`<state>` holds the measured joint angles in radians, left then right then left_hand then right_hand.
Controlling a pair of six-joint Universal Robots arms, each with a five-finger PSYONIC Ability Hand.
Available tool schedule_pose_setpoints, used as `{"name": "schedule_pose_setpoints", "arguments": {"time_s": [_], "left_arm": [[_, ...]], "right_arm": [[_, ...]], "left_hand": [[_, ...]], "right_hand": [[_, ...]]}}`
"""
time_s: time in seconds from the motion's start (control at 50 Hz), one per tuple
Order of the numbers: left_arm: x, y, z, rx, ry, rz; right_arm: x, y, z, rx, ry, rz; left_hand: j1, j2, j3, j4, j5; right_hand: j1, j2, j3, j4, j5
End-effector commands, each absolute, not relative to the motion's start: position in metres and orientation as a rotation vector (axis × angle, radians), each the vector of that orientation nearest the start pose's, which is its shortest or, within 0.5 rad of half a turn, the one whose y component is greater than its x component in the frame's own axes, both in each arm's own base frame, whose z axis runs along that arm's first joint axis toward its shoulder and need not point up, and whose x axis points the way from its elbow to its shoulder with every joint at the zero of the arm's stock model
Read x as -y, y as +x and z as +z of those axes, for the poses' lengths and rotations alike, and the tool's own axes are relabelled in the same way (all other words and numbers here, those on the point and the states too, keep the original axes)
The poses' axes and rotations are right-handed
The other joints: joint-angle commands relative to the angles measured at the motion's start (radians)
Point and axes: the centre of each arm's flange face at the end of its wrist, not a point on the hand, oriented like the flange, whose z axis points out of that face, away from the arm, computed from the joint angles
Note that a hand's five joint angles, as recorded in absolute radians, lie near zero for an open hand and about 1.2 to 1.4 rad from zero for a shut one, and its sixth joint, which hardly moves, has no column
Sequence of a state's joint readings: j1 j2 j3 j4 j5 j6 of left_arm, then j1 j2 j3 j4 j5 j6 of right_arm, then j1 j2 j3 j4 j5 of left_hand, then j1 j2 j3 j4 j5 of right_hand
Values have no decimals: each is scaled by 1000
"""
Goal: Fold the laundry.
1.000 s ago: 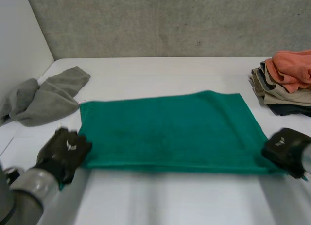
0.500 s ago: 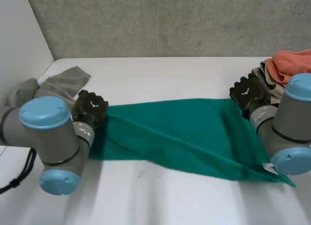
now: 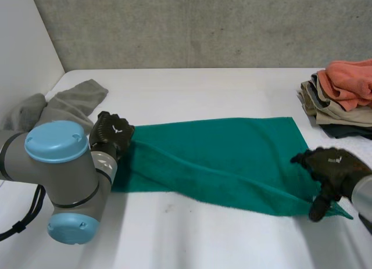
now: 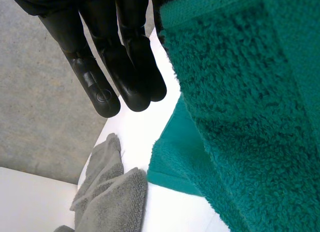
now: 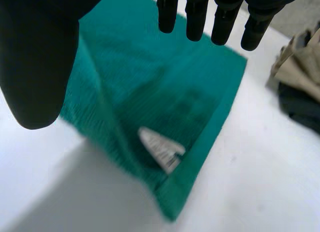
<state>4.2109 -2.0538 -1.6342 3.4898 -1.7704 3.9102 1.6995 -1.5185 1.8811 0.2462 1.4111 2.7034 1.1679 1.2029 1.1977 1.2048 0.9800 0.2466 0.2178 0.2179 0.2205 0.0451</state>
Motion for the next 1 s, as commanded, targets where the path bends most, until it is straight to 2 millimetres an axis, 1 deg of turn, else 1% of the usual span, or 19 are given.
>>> {"name": "schedule_pose_setpoints", "arguments": {"time_s": [0.02,0.06,0.14,0.16,0.22,0.3,0.32,0.36,0.38,0.44,0.46,0.56,0.62,0.68,0.74,0.8,0.86,0.94,1.0], "left_arm": [[266,-275,162,-1867,1147,-1775],[264,-274,164,-1865,1148,-1781],[262,-272,168,-1862,1139,-1785],[261,-271,170,-1860,1137,-1788],[255,-268,178,-1849,1129,-1802],[243,-262,197,-1829,1111,-1835],[241,-260,202,-1823,1105,-1841],[229,-254,218,-1811,1095,-1860],[225,-252,223,-1806,1097,-1865],[207,-242,247,-1792,1090,-1884],[201,-239,253,-1789,1088,-1887],[167,-225,286,-1804,1145,-1877],[154,-222,292,-1827,1220,-1862],[146,-222,291,-1869,1318,-1837],[154,-219,284,-1912,1340,-1796],[182,-210,268,-1985,1291,-1720],[215,-207,239,-2068,1278,-1604],[252,-213,220,-2058,1258,-1592],[273,-218,218,-2020,1227,-1632]], "right_arm": [[214,174,169,-2633,-895,-1504],[218,174,161,-2641,-895,-1507],[229,173,136,-2692,-889,-1438],[231,172,131,-2710,-896,-1414],[236,172,135,-2707,-924,-1444],[245,171,176,-2622,-1032,-1702],[247,169,204,-2561,-1086,-1865],[247,167,231,-2502,-1149,-2014],[244,164,253,-2468,-1235,-2115],[239,158,279,-2450,-1366,-2192],[239,149,296,-2475,-1432,-2233],[230,137,325,-2526,-1577,-2229],[225,139,334,-2507,-1604,-2215],[225,140,333,-2502,-1615,-2193],[229,140,321,-2522,-1628,-2113],[244,141,295,-2576,-1640,-1942],[259,150,268,-2599,-1688,-1767],[276,165,245,-2642,-1727,-1656],[298,175,234,-2677,-1722,-1695]], "left_hand": [[228,193,199,191,242],[228,193,199,191,242],[228,193,199,191,242],[228,193,199,191,242],[228,193,199,191,242],[228,193,199,191,242],[228,193,199,191,242],[228,193,199,191,242],[228,193,199,191,242],[228,193,199,191,242],[228,193,199,191,242],[228,193,199,191,242],[228,193,199,191,242],[228,193,199,191,242],[228,193,199,191,242],[228,193,199,191,242],[214,179,184,177,228],[220,185,190,183,233],[226,191,196,189,239]], "right_hand": [[73,102,102,99,100],[184,213,213,210,211],[671,700,699,697,698],[1126,1154,1154,1152,1153],[1150,1178,1178,1176,1177],[1150,1178,1178,1176,1177],[1150,1178,1178,1176,1177],[1150,1178,1178,1176,1177],[1150,1178,1178,1176,1177],[1150,1178,1178,1176,1177],[1150,1178,1178,1176,1177],[1150,1178,1178,1176,1177],[1150,1178,1178,1176,1177],[1150,1178,1178,1176,1177],[1150,1178,1178,1176,1177],[1150,1178,1178,1176,1177],[1150,1178,1178,1176,1177],[1150,1178,1178,1176,1177],[1150,1178,1178,1176,1177]]}}
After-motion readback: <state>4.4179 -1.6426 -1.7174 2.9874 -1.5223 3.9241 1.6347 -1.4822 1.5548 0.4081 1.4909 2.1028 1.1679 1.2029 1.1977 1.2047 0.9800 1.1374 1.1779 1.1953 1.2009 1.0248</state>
